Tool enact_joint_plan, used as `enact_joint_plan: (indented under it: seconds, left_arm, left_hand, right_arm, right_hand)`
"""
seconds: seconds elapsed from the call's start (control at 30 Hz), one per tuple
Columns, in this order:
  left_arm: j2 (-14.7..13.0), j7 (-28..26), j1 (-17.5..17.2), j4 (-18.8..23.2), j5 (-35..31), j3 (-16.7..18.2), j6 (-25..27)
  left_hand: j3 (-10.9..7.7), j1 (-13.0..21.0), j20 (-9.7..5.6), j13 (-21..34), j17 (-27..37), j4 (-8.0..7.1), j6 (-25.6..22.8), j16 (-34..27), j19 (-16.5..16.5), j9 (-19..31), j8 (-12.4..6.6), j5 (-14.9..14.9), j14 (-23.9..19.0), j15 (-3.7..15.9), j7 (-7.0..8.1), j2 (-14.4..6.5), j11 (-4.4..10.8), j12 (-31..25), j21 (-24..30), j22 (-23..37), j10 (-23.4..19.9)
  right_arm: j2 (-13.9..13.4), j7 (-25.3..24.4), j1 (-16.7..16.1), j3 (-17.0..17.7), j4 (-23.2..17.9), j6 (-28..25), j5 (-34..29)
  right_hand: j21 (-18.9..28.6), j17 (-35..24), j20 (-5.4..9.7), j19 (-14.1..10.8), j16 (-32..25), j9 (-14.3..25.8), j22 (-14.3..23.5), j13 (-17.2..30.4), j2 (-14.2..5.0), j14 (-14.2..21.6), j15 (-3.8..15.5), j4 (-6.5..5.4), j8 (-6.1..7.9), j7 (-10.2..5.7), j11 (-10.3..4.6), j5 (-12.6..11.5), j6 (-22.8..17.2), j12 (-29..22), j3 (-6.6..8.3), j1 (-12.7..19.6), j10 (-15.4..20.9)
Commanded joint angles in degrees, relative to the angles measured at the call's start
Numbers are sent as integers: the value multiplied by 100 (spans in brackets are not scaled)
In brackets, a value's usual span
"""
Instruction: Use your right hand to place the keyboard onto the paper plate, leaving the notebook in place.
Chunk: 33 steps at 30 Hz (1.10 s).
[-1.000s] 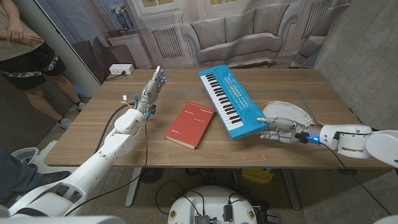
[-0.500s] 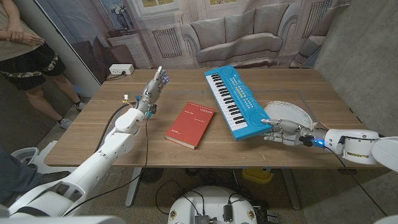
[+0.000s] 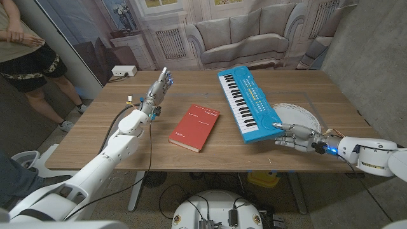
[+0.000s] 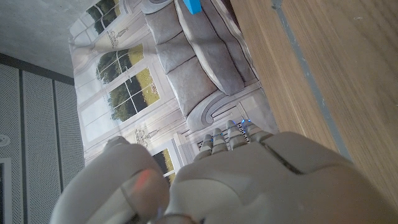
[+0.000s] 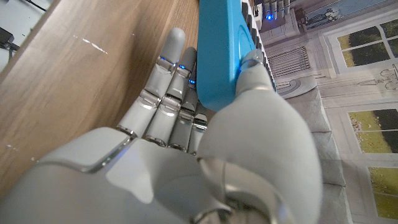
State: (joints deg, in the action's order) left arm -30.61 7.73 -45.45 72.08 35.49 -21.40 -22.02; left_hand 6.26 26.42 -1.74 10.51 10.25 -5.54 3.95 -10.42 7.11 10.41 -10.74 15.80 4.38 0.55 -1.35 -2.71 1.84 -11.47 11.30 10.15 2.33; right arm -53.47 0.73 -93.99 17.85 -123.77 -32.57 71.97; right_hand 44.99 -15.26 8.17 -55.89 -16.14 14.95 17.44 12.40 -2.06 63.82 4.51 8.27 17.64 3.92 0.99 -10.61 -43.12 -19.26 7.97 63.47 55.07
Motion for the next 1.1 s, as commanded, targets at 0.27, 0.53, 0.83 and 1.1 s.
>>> enact_joint_plan:
  seconds: [0.27, 0.53, 0.83, 1.1]
  left_arm:
    - [82, 106, 129, -180, 19, -36, -61]
    - [157, 138, 202, -280, 9, -80, -74]
    - [202, 135, 254, -307, -33, -120, -87]
    - [202, 100, 236, -265, -44, -140, -33]
  left_hand:
    - [56, 53, 10, 24, 19, -1, 7, -34, 67, 18, -42, 3, 41, -4, 9, -19, -1, -7, 10, 16, 47]
    - [66, 56, 11, 24, 19, -1, 10, -34, 69, 18, -41, 3, 40, -7, 12, -23, 1, -9, 10, 16, 44]
    - [78, 60, 11, 24, 19, -1, 4, -34, 68, 18, -43, 3, 41, -6, 7, -28, 0, -7, 11, 16, 47]
    - [88, 63, 14, 24, 19, -2, -6, -34, 70, 18, -46, 3, 42, -8, 11, -31, 2, -8, 10, 16, 44]
  right_arm:
    - [499, 10, -390, 346, -54, 40, -267]
    - [647, 102, -560, 508, -72, 88, -357]
    - [770, 220, -697, 644, -59, 115, -458]
    - [888, 328, -798, 744, 0, 147, -497]
  right_hand:
    - [62, -110, 472, 65, -21, 67, 23, 43, -667, 708, 839, -143, 27, -957, -847, 10, -1273, 3, 178, 649, 882]
    - [83, -118, 473, 86, -20, 72, 25, 50, -667, 706, 840, -142, 23, -963, -841, 9, -1286, 3, 181, 651, 883]
    - [110, -125, 473, 114, -13, 75, 27, 58, -662, 689, 836, -143, 4, -968, -854, 8, -1279, 3, 181, 648, 886]
    - [133, -132, 472, 138, -9, 79, 29, 61, -662, 681, 837, -145, -5, -977, -851, 7, -1283, 7, 182, 647, 881]
